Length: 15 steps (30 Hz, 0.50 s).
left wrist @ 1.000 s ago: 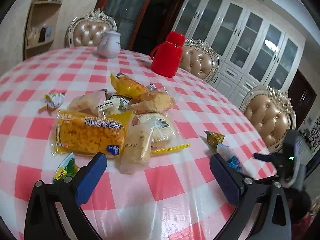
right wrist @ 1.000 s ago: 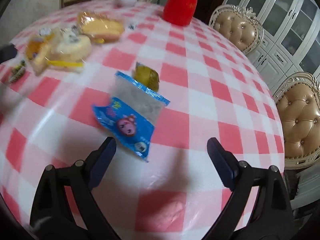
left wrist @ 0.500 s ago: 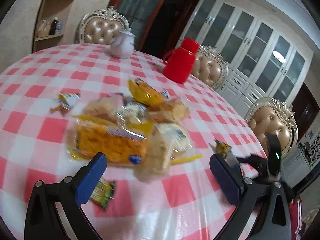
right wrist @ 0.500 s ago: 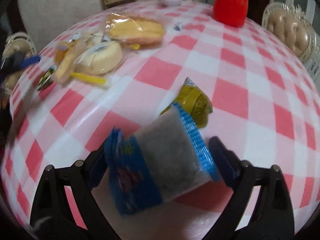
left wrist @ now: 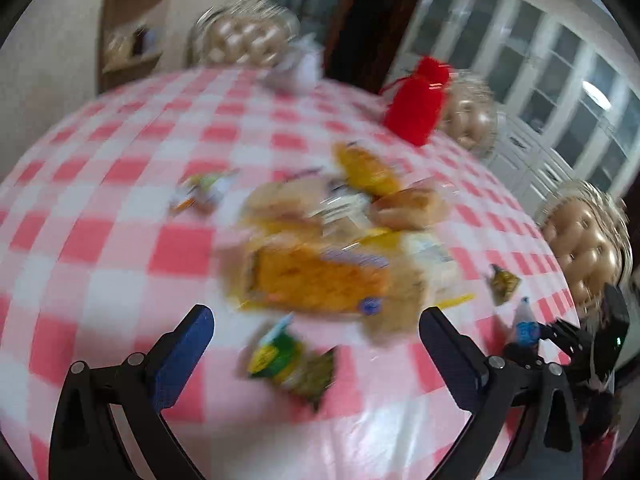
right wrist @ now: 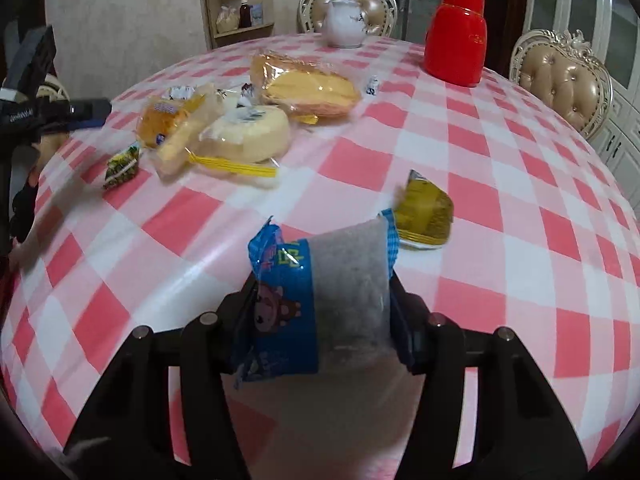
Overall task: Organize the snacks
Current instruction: 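Grasp the green snack packet with the left tool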
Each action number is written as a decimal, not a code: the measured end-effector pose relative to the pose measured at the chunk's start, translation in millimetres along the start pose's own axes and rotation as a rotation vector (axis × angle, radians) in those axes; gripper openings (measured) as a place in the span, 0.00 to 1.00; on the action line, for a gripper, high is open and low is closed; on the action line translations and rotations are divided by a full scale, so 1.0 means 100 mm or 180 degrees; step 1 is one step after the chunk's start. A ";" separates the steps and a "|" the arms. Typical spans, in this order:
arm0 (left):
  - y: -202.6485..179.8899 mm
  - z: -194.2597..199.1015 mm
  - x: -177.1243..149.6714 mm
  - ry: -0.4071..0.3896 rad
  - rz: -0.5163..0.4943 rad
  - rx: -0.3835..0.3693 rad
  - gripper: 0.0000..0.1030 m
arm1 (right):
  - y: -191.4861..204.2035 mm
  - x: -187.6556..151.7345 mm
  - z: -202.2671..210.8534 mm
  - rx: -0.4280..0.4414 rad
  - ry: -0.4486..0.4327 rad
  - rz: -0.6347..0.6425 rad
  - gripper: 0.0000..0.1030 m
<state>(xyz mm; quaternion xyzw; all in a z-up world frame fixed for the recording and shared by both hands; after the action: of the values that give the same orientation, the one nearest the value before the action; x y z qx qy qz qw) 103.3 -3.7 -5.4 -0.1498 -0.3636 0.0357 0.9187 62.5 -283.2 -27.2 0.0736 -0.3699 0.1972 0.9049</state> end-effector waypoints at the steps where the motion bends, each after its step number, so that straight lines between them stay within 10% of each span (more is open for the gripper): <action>1: 0.10 -0.03 -0.04 0.0074 0.0122 0.0032 1.00 | 0.01 0.00 -0.01 -0.0019 0.0016 -0.0021 0.59; 7: 0.27 -0.11 -0.26 0.0247 0.0825 0.0004 1.00 | 0.07 0.03 -0.09 -0.0010 0.0062 -0.0328 0.59; 15: -0.21 -0.26 -0.24 0.0445 -0.0866 0.0009 1.00 | 0.19 0.04 -0.09 -0.0075 0.0069 -0.0500 0.59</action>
<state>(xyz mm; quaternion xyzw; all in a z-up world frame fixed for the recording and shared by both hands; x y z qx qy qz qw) 101.8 -34.7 -32.7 -0.1000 -0.3156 -0.0991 0.9384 63.5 -261.9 -31.2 0.0895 -0.3554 0.1220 0.9224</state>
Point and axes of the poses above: each gripper's, at about its wrist camera, not at the fingertips, and z roughly against the way its jaws point, y to its left, x to its top, the point moved 8 cm from there along -z, roughly the way its jaws point, and after that the axes turned 4 degrees about -y, right-handed, at the moved point
